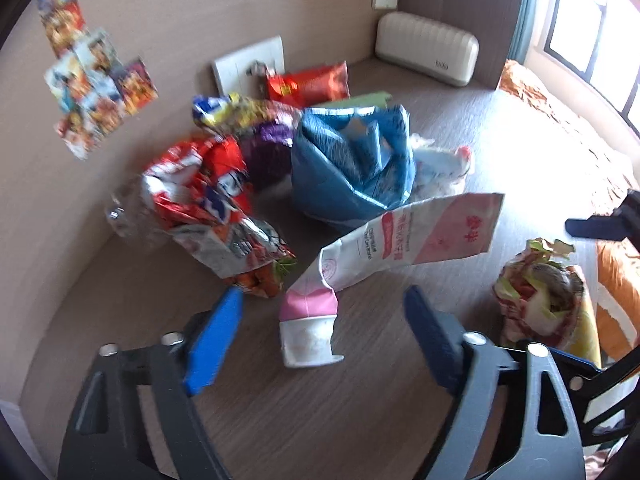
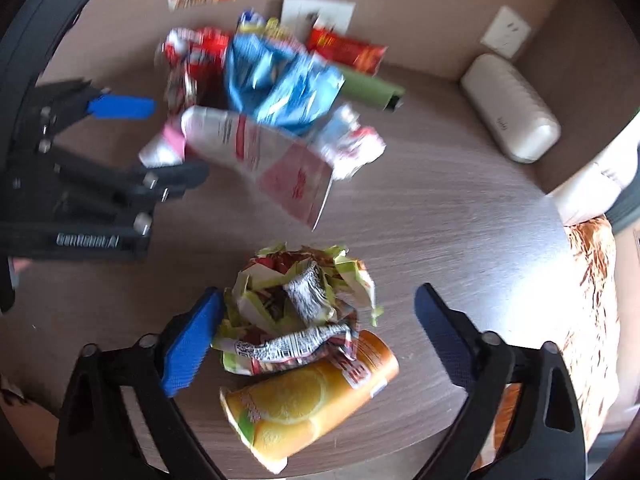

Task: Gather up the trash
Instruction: 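Grasp the pink-and-white milk carton with the left tool while the right tool grasps the crumpled green wrapper, then carry the carton and wrapper with both tools over the white trash bin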

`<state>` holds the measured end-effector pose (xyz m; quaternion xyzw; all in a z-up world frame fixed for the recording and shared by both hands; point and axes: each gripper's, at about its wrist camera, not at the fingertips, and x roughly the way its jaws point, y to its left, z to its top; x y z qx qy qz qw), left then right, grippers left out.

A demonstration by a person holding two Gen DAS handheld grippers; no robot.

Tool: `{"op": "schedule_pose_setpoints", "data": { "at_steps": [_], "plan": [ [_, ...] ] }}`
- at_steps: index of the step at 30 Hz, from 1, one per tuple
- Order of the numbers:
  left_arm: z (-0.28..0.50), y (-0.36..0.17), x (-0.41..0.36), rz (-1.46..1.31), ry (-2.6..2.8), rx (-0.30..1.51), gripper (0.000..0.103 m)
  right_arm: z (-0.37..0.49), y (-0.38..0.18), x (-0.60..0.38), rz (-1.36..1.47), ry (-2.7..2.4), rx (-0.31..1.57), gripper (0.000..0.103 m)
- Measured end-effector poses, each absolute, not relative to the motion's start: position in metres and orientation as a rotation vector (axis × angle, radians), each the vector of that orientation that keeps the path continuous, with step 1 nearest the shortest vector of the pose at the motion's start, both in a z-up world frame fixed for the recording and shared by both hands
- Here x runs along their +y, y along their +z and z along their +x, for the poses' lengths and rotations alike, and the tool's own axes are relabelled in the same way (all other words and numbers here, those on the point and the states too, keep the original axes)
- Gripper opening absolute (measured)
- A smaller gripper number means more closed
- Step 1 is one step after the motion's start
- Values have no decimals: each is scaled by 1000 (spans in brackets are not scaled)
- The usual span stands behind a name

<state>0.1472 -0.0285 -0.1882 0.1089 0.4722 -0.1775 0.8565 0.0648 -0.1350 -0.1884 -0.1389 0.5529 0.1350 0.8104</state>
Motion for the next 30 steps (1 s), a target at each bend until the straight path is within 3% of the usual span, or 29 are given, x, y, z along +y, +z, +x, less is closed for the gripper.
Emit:
{"op": "schedule_pose_setpoints", "data": {
  "at_steps": [2, 3, 7, 16, 30],
  "plan": [
    [150, -196, -31, 234, -362, 1002, 63, 67, -196, -133, -307, 303, 1204, 78],
    [151, -198, -32, 237, -366, 1003, 55, 67, -197, -133, -303, 313, 1208, 71],
    [153, -206, -34, 234, -353, 1000, 29, 70, -193, -137, -263, 318, 1183, 61],
    [139, -180, -16, 183, -318, 975, 29, 71, -154, -149, -153, 311, 1099, 60],
    [90, -71, -41, 233, -321, 780, 29, 36, -49, -226, 10, 222, 787, 60]
  ]
}}
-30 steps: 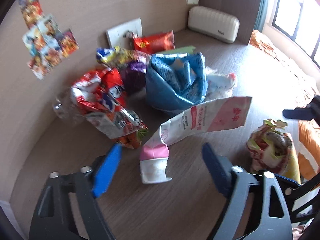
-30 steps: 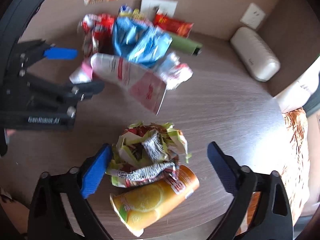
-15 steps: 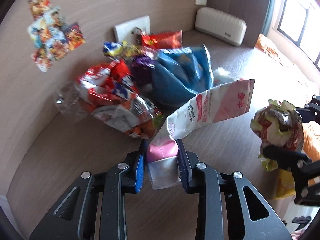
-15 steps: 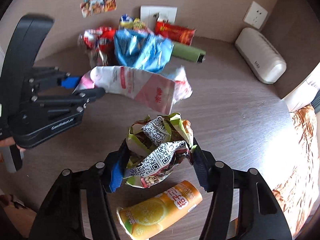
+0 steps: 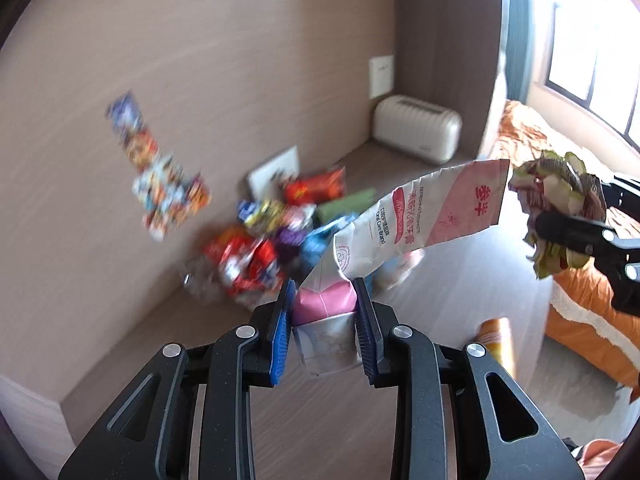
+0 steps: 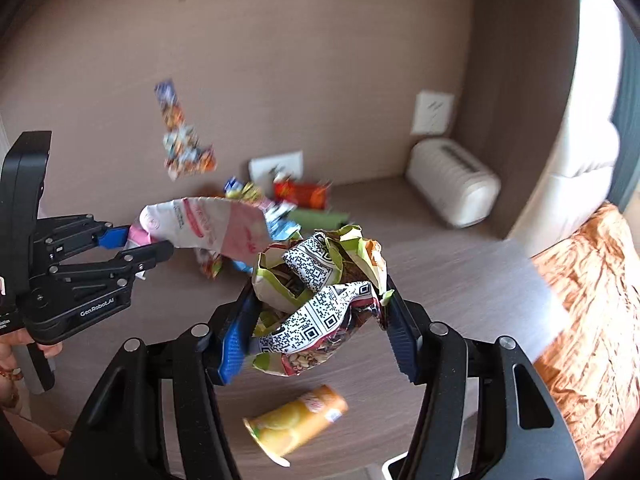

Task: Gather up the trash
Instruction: 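Carry the carton and wrapper with both tools over the white trash bin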

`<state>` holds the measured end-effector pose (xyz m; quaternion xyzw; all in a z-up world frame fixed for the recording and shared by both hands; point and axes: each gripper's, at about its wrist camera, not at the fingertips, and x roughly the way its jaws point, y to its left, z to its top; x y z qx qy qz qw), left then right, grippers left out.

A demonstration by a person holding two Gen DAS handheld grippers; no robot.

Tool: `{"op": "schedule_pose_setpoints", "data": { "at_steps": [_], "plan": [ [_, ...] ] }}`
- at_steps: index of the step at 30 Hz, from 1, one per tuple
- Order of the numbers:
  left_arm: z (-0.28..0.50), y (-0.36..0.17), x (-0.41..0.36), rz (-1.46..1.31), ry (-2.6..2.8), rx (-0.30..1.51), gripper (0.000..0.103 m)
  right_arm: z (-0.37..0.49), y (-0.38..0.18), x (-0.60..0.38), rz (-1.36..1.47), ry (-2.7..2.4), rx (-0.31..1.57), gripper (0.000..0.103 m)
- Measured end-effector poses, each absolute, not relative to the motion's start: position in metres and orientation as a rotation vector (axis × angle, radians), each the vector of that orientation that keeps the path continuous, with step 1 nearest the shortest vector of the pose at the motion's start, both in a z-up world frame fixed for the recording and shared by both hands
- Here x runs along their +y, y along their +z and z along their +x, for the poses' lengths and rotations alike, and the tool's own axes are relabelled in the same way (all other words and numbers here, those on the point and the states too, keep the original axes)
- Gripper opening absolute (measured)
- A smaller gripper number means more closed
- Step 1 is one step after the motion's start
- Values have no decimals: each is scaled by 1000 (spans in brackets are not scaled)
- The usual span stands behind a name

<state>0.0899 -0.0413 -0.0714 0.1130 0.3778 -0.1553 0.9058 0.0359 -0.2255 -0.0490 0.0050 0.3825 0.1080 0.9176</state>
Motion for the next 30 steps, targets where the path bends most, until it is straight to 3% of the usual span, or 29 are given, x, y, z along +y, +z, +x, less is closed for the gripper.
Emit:
{"op": "schedule_pose_setpoints", "data": {
  "at_steps": [8, 16, 24, 30],
  "plan": [
    [69, -47, -129, 348, -503, 697, 29, -18, -27, -309, 43, 45, 704, 60],
    [37, -57, -237, 456, -718, 691, 29, -86, -34, -388, 47, -140, 736, 60],
    [-3, -97, -344, 603, -883, 724, 29, -139, -72, -449, 35, -217, 828, 61],
    [-28, -157, -409, 755, -951, 789, 29, -158, -133, -490, 90, -231, 941, 61]
  ]
}}
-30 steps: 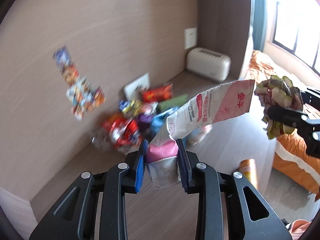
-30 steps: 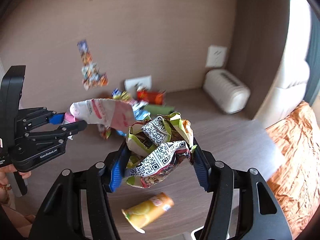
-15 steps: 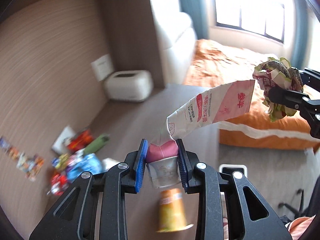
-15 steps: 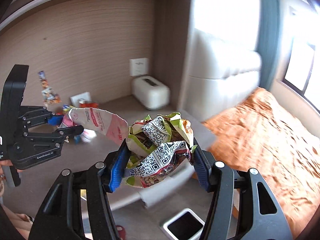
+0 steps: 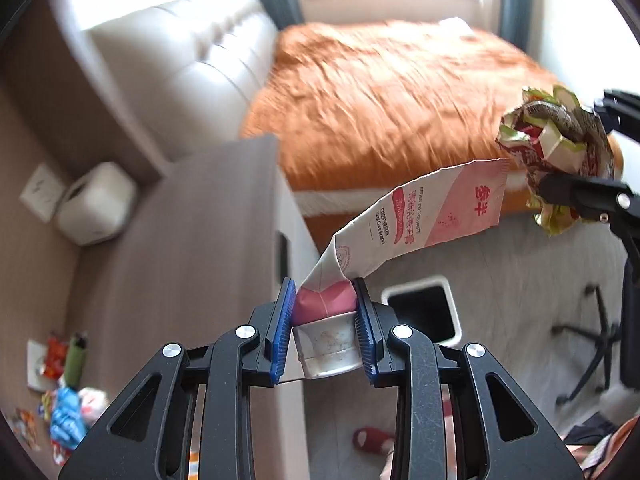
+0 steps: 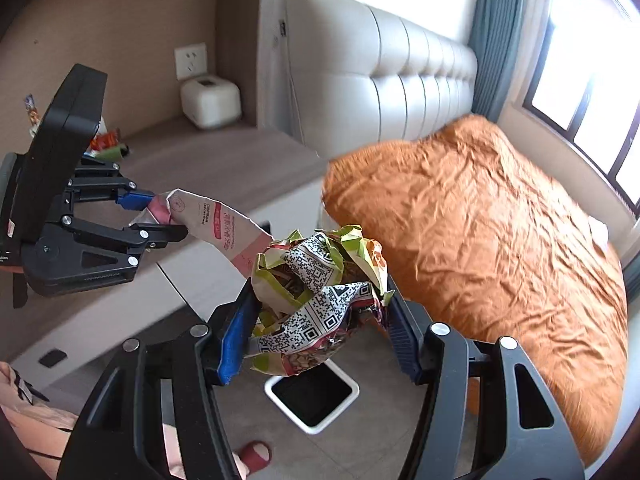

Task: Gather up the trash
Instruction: 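Carry the carton and wrapper with both tools over the white trash bin, then open both tools to drop the carton and wrapper into the bin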

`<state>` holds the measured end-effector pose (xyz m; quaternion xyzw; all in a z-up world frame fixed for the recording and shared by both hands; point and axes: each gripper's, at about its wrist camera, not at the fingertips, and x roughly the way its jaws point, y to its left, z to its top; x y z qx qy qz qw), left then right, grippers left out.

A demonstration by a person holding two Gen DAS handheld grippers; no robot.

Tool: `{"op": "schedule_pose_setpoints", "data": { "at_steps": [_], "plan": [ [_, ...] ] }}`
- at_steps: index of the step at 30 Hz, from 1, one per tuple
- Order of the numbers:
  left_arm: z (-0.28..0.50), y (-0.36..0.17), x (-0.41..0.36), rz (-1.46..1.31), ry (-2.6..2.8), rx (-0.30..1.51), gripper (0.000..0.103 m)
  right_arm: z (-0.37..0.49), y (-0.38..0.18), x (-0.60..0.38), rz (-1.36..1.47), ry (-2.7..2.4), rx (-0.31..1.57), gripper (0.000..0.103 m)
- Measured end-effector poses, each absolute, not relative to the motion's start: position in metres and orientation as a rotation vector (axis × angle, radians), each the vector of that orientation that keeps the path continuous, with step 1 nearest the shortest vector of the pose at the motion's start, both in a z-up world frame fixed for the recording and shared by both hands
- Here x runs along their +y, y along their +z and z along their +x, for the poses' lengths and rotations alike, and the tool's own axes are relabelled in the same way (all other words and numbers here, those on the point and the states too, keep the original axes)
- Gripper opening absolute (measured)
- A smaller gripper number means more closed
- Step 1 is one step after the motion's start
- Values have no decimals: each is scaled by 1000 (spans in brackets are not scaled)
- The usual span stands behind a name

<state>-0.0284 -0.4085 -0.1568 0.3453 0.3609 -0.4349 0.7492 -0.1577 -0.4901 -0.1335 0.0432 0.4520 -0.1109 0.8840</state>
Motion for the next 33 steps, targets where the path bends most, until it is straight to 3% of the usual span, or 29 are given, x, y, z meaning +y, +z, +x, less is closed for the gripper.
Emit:
{"op": "schedule_pose_setpoints", "data": {
  "at_steps": [10, 21, 29, 30, 31, 32, 33],
  "plan": [
    [-47, -329, -489, 983, -1019, 938, 29, -169, -306, -539, 196, -211, 1141, 61],
    [-60, -582, -547, 1158, -1045, 1108, 29, -182, -538, -549, 237, -171, 1271, 61],
    [-78, -680, -557, 1201, -1165, 1085, 29, -194, -642, -534, 183, -61, 1317, 64],
    [-78, -686, -557, 1193, -1186, 1081, 31, -195, -647, -531, 169, -41, 1316, 70],
    [-77, -691, -557, 1177, -1210, 1084, 50, -196, -653, -529, 158, -20, 1316, 90],
    [-74, -697, -558, 1146, -1243, 1100, 75, -197, -657, -527, 139, -8, 1305, 99],
    [-73, -700, -558, 1113, -1271, 1100, 96, -197, -659, -527, 119, -3, 1288, 99]
  ]
}}
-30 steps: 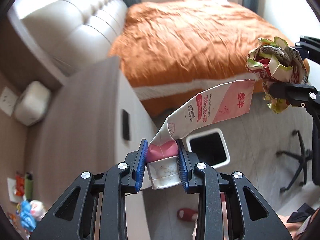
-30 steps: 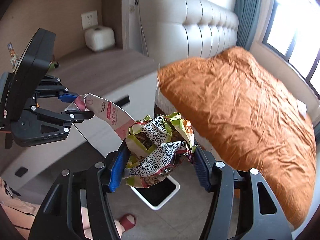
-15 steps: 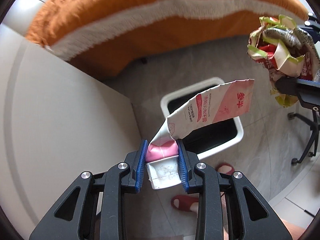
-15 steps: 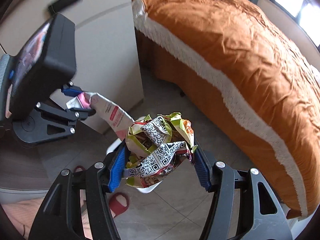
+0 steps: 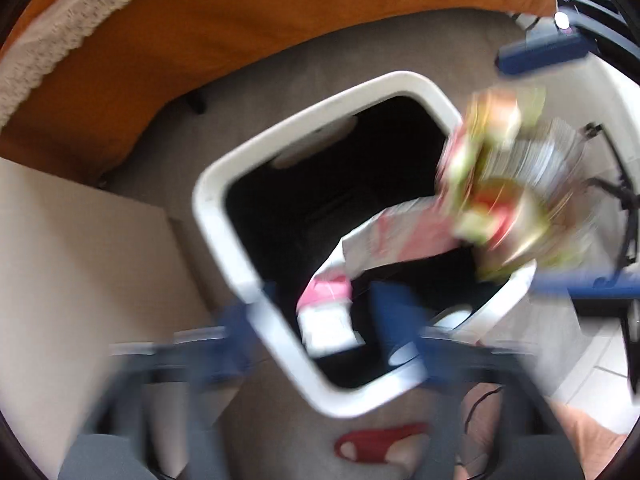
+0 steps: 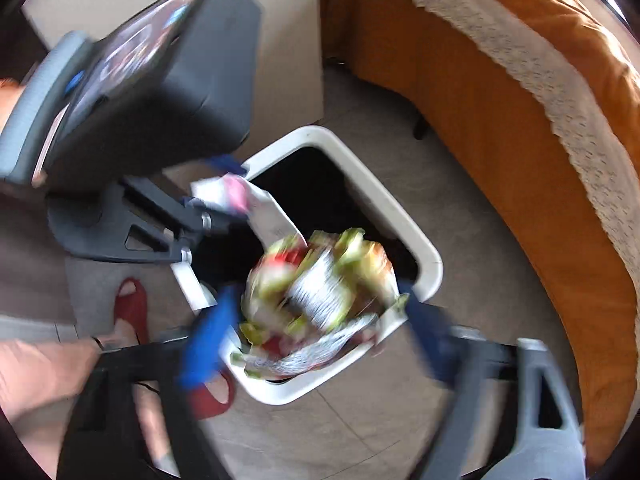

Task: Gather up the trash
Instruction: 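Open both tools to drop the carton and wrapper into the bin, then move both open tools back toward the desk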

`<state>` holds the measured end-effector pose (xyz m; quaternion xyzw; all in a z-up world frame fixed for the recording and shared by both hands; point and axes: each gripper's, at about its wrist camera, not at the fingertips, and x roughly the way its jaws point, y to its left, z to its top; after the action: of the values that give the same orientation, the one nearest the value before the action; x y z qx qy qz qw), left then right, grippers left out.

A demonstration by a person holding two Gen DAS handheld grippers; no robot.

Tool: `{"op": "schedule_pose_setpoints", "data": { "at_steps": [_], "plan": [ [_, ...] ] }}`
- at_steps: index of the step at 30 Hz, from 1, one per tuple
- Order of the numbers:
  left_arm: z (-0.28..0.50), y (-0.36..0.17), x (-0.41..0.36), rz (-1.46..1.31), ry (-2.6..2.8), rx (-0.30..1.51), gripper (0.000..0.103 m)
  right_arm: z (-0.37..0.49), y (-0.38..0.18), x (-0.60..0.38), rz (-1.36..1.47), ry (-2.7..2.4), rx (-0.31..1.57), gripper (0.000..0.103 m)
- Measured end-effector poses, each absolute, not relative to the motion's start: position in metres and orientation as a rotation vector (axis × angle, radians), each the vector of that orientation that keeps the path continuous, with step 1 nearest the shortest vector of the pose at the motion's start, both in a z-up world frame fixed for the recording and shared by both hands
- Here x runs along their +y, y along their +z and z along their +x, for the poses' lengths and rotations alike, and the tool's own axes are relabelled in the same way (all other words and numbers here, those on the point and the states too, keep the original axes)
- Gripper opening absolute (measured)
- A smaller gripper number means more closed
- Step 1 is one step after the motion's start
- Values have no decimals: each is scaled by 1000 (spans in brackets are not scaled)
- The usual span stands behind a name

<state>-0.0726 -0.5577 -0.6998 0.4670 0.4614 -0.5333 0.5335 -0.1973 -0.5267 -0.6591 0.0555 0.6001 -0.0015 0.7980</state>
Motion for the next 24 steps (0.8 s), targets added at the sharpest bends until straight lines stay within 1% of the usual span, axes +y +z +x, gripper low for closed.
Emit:
{"op": "schedule_pose_setpoints", "data": {
  "at_steps": [1, 4, 6, 12, 19, 24],
  "plan": [
    [-72, -701, -557, 1099, -1292, 1092, 98, -196, -662, -528, 113, 9, 1298, 99],
    [-77, -706, -558, 1121, -1318, 1054, 98, -196, -667, -526, 102, 17, 1306, 99],
    [-78, -700, -558, 1123, -1325, 1043, 98, -196, -665, -525, 86, 27, 1317, 99],
    [-79, -663, -565, 1123, -1347, 1021, 98, -193, -627, -525, 61, 19, 1309, 99],
    [-83, -582, -560, 1089, -1350, 974, 98, -188, -556, -536, 55, -22, 1281, 99],
    [-78, -512, -554, 1022, -1319, 934, 98, -183, -491, -543, 53, -58, 1240, 99]
  ]
}}
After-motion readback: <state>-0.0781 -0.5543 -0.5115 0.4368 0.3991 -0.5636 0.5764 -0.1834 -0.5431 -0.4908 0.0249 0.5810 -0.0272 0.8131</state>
